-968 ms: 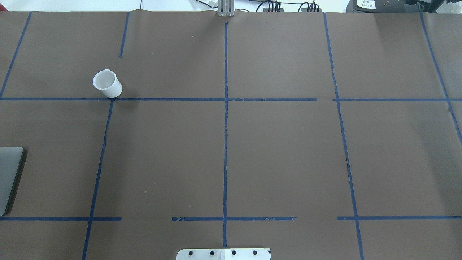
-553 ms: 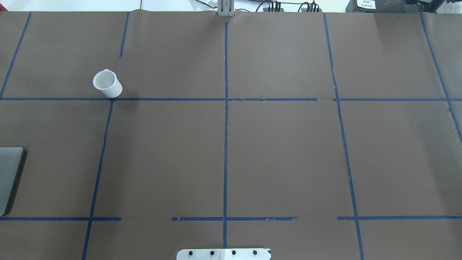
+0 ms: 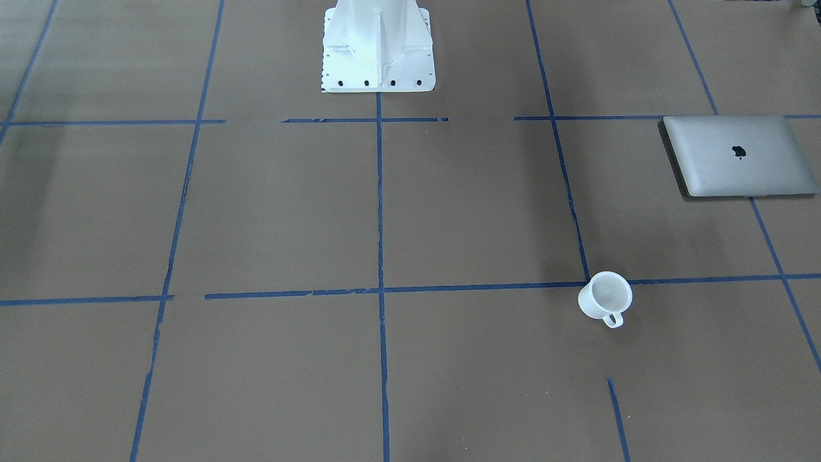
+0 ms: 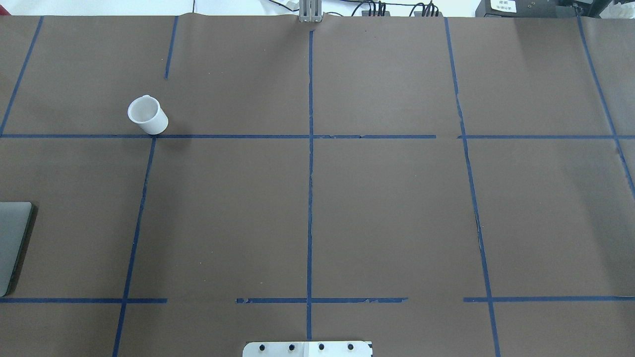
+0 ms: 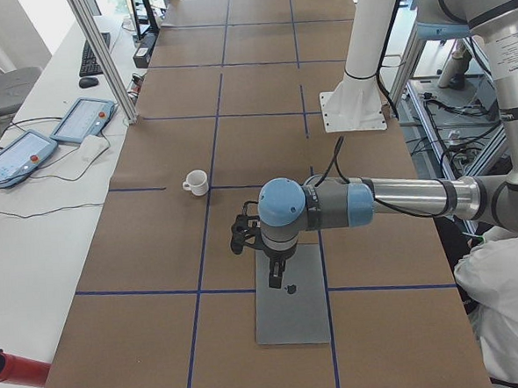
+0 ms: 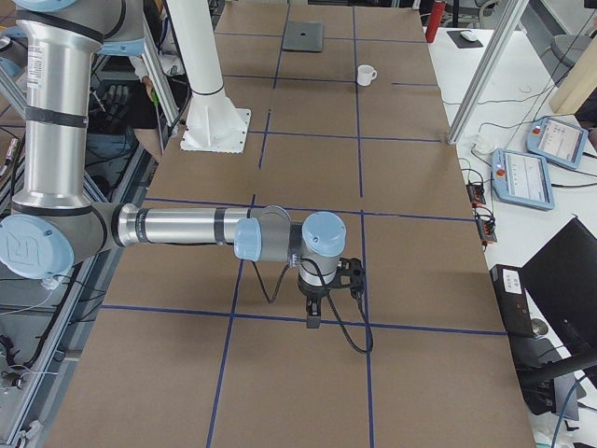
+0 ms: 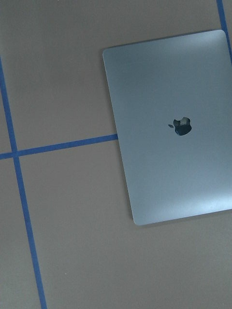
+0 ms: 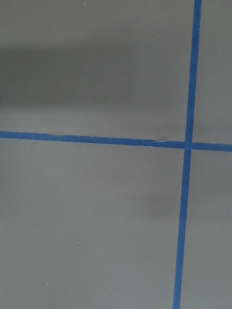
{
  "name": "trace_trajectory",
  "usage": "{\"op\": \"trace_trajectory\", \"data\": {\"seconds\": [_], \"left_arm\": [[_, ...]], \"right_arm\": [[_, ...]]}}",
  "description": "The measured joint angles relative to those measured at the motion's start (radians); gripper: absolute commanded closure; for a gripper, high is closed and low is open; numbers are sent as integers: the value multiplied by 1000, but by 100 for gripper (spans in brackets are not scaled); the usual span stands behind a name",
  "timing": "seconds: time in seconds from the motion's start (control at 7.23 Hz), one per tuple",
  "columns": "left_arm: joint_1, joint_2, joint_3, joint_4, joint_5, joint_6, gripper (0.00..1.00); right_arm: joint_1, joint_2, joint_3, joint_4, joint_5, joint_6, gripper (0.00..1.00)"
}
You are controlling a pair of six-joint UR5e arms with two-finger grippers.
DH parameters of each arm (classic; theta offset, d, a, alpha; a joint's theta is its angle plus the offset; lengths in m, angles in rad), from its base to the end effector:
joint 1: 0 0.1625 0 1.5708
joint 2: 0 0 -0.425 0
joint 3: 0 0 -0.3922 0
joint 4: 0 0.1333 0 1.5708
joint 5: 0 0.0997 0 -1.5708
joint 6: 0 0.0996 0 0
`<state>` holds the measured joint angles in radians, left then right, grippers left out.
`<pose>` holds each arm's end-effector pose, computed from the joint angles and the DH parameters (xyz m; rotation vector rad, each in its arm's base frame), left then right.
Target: Place cup on laptop
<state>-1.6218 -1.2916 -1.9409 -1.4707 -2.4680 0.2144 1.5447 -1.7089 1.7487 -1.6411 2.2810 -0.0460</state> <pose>-0.0744 -0.3693 0.5985 0.1103 0.8913 0.1482 0.0571 -0.4324 0.6464 -0.0221 -0.7105 -0.0582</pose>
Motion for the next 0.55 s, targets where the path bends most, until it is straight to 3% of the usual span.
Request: {"op": "trace_trajectory", "data": {"seconds": [0.28,0.55], "left_arm": [[82,-112,7,-32,-38,-183,0],[226,-299,69,-56,-35,-467,0]], "right_arm": [[0,0,0,0,0,0,0],[0,0,0,1,0,0,0]]}}
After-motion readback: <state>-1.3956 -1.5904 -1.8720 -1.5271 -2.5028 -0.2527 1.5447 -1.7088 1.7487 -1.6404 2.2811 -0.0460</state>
